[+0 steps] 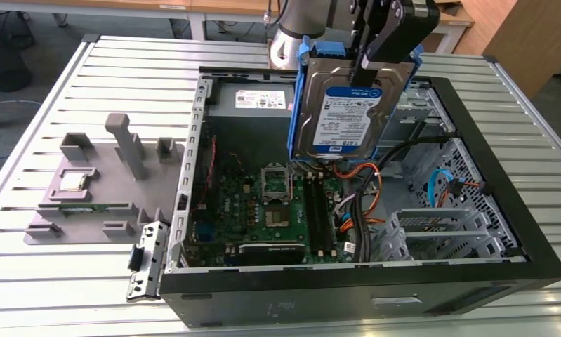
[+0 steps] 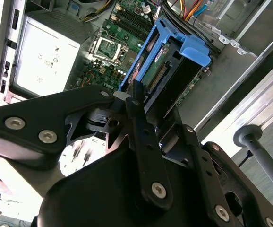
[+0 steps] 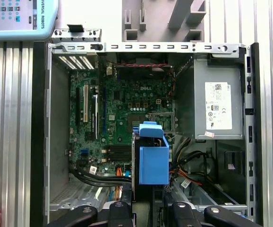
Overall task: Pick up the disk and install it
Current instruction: 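Pick up the disk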
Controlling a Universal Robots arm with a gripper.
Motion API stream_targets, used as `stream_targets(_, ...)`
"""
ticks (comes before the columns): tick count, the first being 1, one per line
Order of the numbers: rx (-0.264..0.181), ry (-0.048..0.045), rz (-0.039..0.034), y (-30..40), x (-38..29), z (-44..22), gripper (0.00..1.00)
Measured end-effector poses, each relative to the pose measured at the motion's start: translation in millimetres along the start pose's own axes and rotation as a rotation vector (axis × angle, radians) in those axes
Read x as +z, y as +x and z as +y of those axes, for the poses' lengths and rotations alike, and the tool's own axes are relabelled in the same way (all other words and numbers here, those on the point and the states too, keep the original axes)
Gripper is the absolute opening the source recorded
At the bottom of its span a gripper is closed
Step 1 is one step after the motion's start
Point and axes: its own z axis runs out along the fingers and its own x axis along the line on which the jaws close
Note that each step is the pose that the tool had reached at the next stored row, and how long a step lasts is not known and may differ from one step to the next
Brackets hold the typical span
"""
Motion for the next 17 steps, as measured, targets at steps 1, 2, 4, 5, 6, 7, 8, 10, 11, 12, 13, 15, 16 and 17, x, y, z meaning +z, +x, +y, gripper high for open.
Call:
stream_targets(1, 0.0, 0.0, 0.0, 0.0, 0.0, -0.3, 0.35)
stream_targets(2, 0.0, 0.0, 0.0, 0.0, 0.0, -0.6, 0.35)
stream_targets(4, 0.0, 0.0, 0.0, 0.0, -0.1, -1.6, 0.35)
stream_targets(5, 0.0, 0.0, 0.0, 0.0, -0.1, -2.5, 0.35)
stream_targets(6, 0.0, 0.0, 0.0001, 0.0, -0.1, -3.3, 0.35)
stream_targets(7, 0.0, 0.0, 0.0, -0.1, -0.2, -4.4, 0.35)
stream_targets(8, 0.0, 0.0, 0.0, -0.1, -0.2, -5.6, 0.35)
stream_targets(10, 0.0, 0.0, 0.0001, -0.1, -0.3, -8.5, 0.35)
stream_targets(11, 0.0, 0.0, -0.0001, -0.2, -0.3, -10.1, 0.35)
stream_targets(12, 0.0, 0.0, 0.0, -0.2, -0.4, -11.3, 0.35)
stream_targets(13, 0.0, 0.0, -0.0001, -0.2, -0.4, -12.1, 0.35)
stream_targets(15, 0.0, 0.0, 0.0, -0.1, -0.5, -12.4, 0.35)
stream_targets(16, 0.0, 0.0, 0.0, 0.2, -0.5, -12.5, 0.35)
stream_targets(17, 0.0, 0.0, -0.0001, 0.7, -0.5, -12.6, 0.35)
